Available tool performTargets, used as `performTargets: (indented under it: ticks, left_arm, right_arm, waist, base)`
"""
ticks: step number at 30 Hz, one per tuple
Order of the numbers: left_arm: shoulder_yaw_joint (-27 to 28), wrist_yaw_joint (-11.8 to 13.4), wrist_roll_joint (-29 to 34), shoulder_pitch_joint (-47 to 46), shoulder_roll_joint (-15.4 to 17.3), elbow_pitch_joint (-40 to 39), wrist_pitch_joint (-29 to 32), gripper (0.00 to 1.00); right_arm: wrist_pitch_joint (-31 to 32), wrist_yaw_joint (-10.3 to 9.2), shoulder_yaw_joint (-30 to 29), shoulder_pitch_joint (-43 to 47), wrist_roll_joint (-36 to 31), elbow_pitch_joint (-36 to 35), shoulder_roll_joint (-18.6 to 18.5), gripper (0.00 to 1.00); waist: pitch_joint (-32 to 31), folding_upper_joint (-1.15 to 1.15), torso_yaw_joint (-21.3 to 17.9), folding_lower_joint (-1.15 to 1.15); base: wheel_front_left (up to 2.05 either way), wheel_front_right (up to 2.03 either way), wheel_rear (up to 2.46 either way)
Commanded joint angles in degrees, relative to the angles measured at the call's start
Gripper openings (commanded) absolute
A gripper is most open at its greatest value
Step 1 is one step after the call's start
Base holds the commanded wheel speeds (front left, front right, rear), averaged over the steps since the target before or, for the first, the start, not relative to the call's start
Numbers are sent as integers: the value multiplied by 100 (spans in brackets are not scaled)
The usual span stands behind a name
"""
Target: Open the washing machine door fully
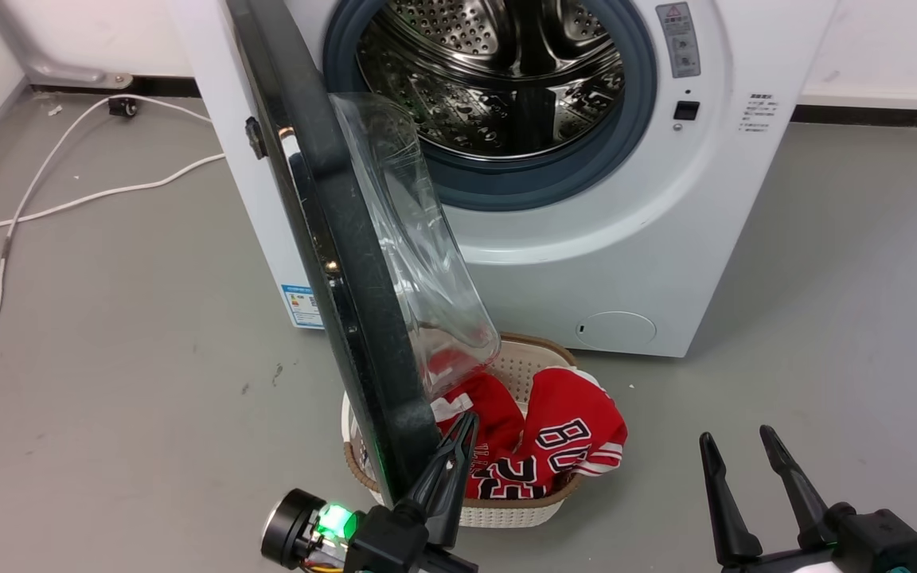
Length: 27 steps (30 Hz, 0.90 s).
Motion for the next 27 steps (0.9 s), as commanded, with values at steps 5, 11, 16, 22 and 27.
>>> performTargets:
  ticks: [5, 11, 16, 22, 27]
  left_arm:
    - [272, 114, 38, 134, 94, -128, 5, 0]
    - [316, 94, 76, 187, 158, -247, 6, 0]
    - [375, 113, 96, 229, 176, -335, 5, 0]
    - [599, 216, 12, 357, 229, -369, 5, 0]
    - [922, 319, -64, 418, 314, -386, 5, 0]
  right_arm:
    - [-11, -2, 4, 11, 59, 11, 16, 100]
    - [-11, -2, -2, 5, 39, 9, 16, 100]
    - [-12, -2, 21, -6, 23, 32, 16, 100]
    - [-12, -2, 37, -36, 28, 60, 16, 100]
    - [-11, -2, 48, -58, 14, 75, 16, 100]
  waist:
    - [20, 0, 187, 0]
    - [68, 0, 373, 0]
    - [130, 0, 579, 0]
    - [193, 0, 798, 0]
    - [248, 0, 946, 0]
  base:
    - [0, 0, 0]
    - [0, 0, 0]
    - [0, 0, 0]
    - [0, 0, 0]
    - [0, 0, 0]
